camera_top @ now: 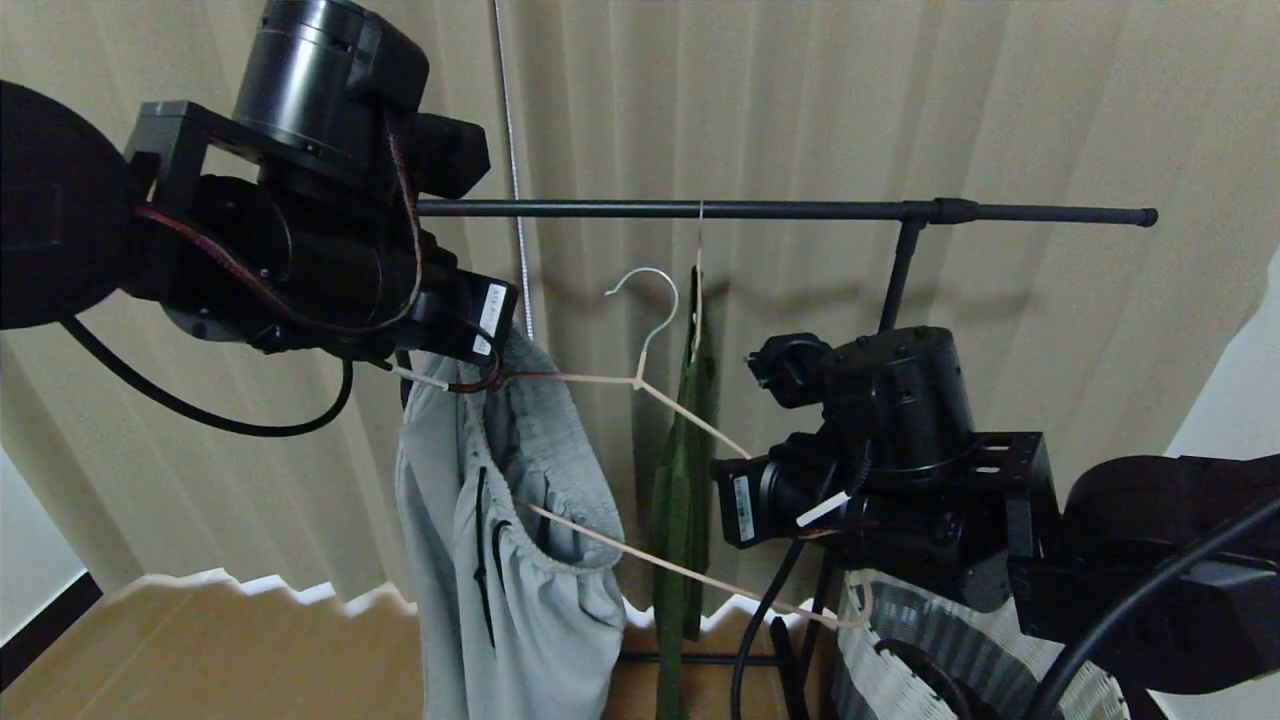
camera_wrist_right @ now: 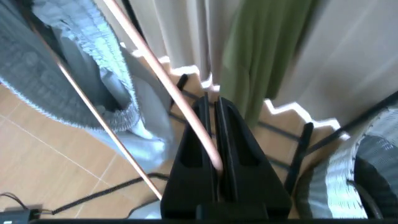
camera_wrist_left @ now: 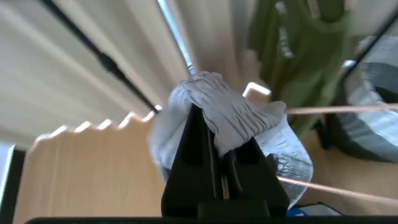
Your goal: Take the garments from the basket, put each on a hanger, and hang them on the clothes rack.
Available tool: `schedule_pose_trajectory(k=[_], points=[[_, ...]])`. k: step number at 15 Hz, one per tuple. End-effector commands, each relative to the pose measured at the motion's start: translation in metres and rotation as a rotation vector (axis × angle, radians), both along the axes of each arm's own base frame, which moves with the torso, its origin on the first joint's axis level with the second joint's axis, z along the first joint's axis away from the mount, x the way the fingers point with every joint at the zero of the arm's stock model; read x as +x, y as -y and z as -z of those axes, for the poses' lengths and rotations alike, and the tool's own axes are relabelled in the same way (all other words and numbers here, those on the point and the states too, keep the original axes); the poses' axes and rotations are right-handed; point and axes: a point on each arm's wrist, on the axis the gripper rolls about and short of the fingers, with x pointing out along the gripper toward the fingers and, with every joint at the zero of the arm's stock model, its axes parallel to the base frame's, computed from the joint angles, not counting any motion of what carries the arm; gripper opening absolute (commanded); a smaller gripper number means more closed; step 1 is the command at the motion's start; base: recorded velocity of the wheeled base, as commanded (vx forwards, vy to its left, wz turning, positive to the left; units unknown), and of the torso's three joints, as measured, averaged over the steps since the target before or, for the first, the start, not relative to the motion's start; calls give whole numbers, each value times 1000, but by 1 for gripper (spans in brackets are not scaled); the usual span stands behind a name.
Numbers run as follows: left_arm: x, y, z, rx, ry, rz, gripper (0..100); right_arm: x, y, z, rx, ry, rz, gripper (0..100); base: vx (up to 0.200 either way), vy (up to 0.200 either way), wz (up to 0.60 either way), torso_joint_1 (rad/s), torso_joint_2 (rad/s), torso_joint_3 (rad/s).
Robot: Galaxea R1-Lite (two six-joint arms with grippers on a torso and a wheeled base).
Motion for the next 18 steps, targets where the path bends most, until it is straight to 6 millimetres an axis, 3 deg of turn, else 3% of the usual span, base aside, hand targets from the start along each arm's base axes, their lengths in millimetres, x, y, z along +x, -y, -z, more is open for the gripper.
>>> schedule_pose_trajectory(k=[1, 5, 9, 12, 18], points=[[-8, 4, -5, -21, 10, 47, 0, 0, 1, 5, -6, 33, -13, 0, 0, 0, 0, 0, 0, 0], [-21, 24, -8, -78, -2, 206, 0, -1, -2, 5, 0, 32, -42, 0, 0, 0, 0, 0, 0, 0], [-28, 21, -9, -77, -2, 218, 0, 1, 0, 2, 11, 47, -35, 0, 0, 0, 0, 0, 0, 0], [-50, 14, 3, -49, -28, 291, 0, 7, 5, -8, 43, 94, -15, 0, 0, 0, 0, 0, 0, 0], [-55, 8, 30, 17, -72, 304, 0, 3, 13, -25, 80, 141, -9, 0, 0, 0, 0, 0, 0, 0]])
